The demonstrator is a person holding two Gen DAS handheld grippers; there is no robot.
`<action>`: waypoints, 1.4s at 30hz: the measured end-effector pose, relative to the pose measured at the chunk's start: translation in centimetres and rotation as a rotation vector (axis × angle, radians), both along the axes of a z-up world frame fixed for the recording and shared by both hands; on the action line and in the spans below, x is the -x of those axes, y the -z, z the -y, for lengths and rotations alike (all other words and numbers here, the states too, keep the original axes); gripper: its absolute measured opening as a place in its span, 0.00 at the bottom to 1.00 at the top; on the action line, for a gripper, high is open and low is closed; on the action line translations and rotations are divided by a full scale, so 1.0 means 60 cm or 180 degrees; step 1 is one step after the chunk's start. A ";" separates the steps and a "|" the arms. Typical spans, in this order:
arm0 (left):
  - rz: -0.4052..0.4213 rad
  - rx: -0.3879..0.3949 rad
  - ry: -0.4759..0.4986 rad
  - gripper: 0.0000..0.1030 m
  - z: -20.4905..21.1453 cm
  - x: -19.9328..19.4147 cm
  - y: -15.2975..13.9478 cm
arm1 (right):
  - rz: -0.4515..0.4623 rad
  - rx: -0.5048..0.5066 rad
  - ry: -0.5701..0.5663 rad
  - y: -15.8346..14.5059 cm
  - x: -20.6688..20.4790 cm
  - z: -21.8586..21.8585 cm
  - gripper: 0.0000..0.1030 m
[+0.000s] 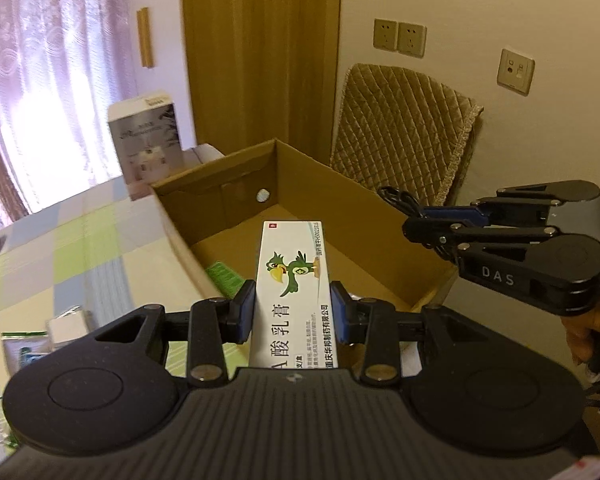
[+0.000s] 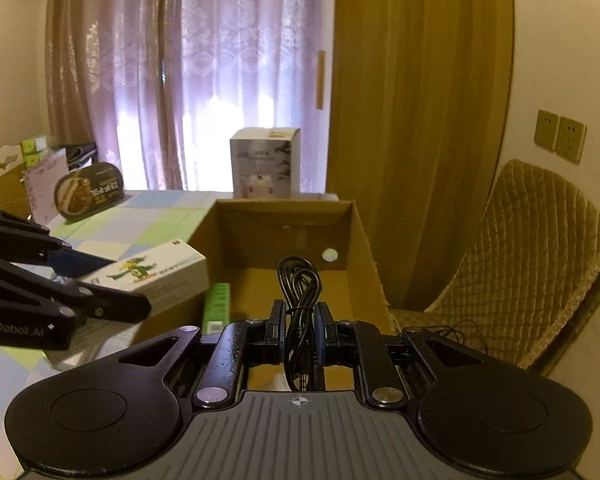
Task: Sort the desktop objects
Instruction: 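Carry the white cream box with the left gripper while the right carries the cable toward the cardboard box, then lower the cream box into the cardboard box and open the left gripper while the right drops the cable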
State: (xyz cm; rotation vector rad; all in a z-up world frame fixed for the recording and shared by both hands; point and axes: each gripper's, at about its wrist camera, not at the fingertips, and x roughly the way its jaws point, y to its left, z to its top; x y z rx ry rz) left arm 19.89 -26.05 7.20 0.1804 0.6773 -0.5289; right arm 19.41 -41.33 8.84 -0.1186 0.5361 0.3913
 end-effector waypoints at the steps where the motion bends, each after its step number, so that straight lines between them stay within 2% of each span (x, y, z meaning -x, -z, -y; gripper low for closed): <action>1: -0.0021 -0.0002 0.0012 0.32 0.009 -0.006 0.005 | -0.0015 -0.0009 0.0009 0.003 -0.006 0.004 0.11; 10: -0.0182 -0.0055 0.0064 0.32 0.057 -0.048 0.052 | -0.0110 -0.0046 0.0056 0.026 -0.041 0.017 0.11; 15: -0.0180 -0.0076 0.0039 0.33 0.066 -0.058 0.061 | -0.0136 -0.0050 0.0063 0.033 -0.053 0.016 0.11; 17: -0.0161 -0.0071 0.0029 0.39 0.063 -0.057 0.060 | -0.0142 -0.0049 0.0059 0.034 -0.054 0.017 0.11; 28: -0.0087 -0.0004 -0.0227 0.40 -0.001 -0.017 0.046 | -0.0188 -0.0019 0.0012 0.044 -0.063 0.011 0.11; 36: -0.0067 0.0072 -0.0283 0.44 -0.018 -0.005 0.039 | -0.0234 0.0061 0.0006 0.046 -0.081 -0.003 0.11; 42: -0.0032 0.0069 -0.0339 0.45 -0.034 0.006 0.037 | -0.0200 -0.0026 0.0084 0.041 -0.070 0.007 0.23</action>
